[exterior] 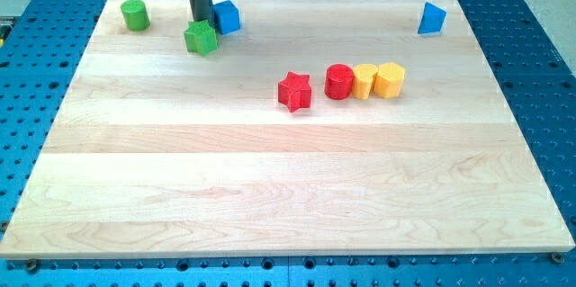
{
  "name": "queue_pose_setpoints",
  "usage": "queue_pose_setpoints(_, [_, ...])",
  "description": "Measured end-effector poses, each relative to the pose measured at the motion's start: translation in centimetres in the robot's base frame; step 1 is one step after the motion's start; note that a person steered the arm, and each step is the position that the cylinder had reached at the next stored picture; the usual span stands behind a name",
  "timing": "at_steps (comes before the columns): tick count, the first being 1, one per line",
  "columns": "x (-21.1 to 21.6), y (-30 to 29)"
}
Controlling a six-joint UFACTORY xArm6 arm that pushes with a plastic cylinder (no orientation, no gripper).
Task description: Place the blue cube at the top center of the board
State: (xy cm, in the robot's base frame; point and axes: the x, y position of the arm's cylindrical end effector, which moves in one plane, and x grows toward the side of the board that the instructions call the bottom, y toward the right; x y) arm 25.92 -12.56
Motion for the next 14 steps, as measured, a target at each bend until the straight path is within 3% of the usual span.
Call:
queue_pose_setpoints(2, [-1.0,-4.5])
queue_pose_setpoints(4, [-1.2,0.0])
queue_pose_setpoints(9, [1.4,3.0])
queue_pose_setpoints(14, [-3.7,2.6])
